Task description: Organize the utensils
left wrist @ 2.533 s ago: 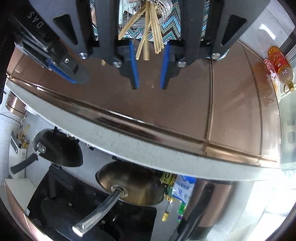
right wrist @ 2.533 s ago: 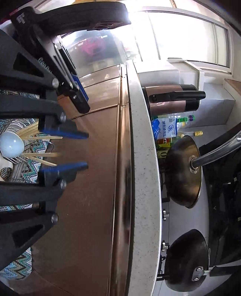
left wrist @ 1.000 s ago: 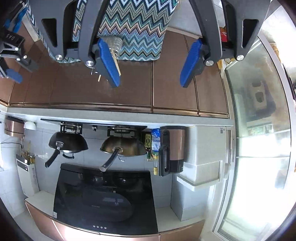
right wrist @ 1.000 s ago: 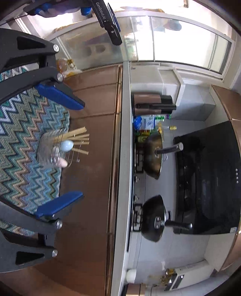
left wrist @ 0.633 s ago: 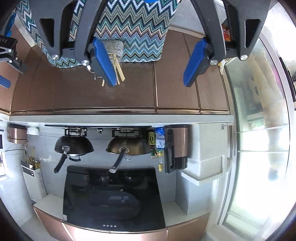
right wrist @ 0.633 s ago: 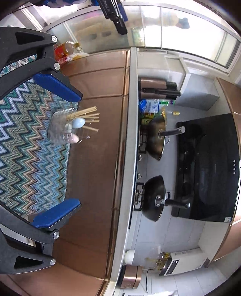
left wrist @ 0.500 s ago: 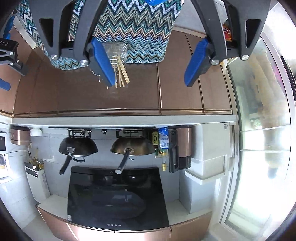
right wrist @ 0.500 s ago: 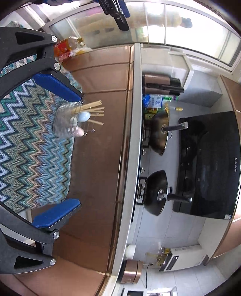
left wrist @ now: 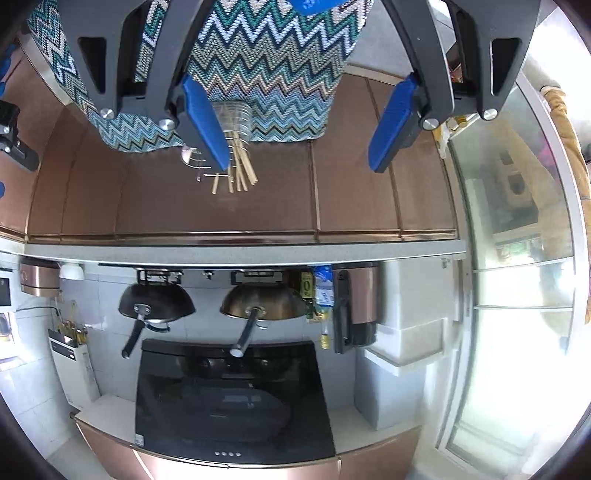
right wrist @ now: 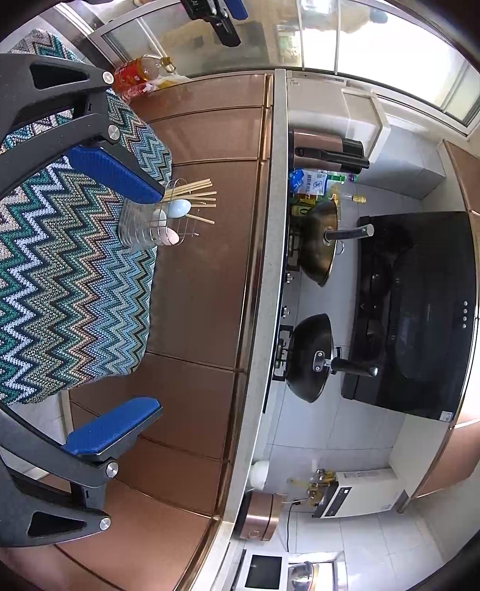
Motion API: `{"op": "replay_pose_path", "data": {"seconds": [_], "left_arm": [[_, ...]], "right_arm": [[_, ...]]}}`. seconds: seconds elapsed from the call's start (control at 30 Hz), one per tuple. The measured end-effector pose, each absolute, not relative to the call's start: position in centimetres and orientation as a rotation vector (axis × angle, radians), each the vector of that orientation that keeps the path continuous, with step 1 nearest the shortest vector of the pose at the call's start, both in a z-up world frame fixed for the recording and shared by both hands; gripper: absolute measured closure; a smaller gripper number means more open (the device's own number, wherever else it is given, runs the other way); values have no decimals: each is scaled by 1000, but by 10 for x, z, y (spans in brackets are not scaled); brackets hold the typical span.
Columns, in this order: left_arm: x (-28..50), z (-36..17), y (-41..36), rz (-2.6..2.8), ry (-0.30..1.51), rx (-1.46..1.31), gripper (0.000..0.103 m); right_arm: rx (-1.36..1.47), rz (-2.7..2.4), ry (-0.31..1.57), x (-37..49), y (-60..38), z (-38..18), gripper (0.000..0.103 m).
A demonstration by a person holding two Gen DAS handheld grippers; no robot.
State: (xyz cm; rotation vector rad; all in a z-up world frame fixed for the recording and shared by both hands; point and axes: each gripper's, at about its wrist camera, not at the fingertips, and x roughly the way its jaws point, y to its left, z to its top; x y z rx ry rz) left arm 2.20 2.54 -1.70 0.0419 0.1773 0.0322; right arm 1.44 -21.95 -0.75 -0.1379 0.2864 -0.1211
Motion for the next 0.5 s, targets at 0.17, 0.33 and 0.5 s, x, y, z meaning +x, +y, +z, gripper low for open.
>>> {"op": "replay_pose_path", "data": {"seconds": [0.17,0.33,0.5], "left_arm": [[20,-18,35,62,186,20,27],[20,-22,36,69,200,14,27],[18,-24,33,68,202,28,27]], "right_arm": [[-156,-113,287,13,-214,-12,0],[-166,-123,279,7,-215,-13,0],[-154,-136,269,4,-220,-13,0]]}}
